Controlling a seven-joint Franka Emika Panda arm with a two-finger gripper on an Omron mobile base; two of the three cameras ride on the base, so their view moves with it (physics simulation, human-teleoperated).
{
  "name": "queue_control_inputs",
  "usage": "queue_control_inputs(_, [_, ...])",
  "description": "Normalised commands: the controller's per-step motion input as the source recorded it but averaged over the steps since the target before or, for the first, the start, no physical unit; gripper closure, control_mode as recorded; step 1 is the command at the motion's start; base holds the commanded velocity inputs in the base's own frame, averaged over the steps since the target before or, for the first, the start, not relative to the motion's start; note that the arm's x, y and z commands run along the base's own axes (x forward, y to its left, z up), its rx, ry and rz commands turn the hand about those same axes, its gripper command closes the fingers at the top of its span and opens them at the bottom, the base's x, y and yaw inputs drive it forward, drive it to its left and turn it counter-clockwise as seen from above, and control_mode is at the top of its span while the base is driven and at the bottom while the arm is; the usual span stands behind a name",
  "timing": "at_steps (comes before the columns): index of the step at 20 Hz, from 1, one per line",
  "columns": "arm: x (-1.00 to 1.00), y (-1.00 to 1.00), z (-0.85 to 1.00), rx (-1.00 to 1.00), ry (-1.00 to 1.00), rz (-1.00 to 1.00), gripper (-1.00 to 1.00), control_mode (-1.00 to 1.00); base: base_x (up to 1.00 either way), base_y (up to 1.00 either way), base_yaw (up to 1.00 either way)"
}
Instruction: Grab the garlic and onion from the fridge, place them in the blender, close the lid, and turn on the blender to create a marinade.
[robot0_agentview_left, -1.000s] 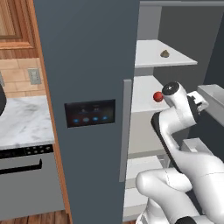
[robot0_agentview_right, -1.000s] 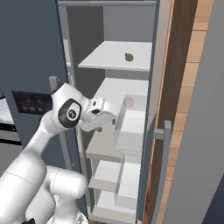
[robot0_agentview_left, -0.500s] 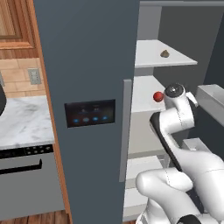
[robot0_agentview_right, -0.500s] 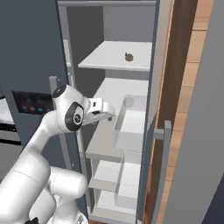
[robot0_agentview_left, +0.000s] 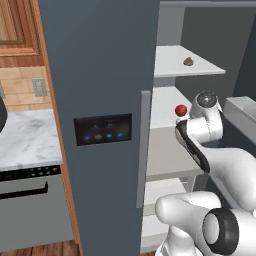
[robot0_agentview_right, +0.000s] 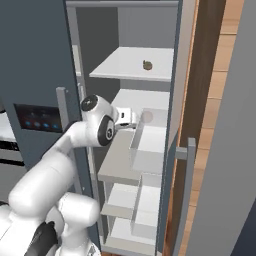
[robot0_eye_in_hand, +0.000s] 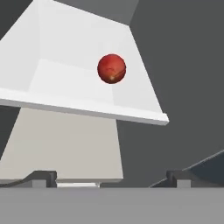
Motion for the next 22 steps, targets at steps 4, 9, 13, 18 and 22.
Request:
queue_control_inputs(4, [0.63,0.08,0.00,0.00,-0.02,0.00,-1.00,-1.00,0.00,0.00,0.00])
queue_control_inputs(9, [0.61,-0.02,0.00,0.01,0.01,0.00,-1.00,-1.00,0.00,0.00,0.00])
queue_control_inputs(13, [0.61,-0.18,0.02,0.11,0.02,0.00,-1.00,-1.00,0.00,0.00,0.00])
queue_control_inputs(18, [0.47,-0.02,0.03,0.11,0.00,0.00,-1.00,-1.00,0.00,0.00,0.00])
queue_control_inputs(22, [0.27,-0.07,-0.03,0.08,0.00,0.00,-1.00,-1.00,0.00,0.00,0.00])
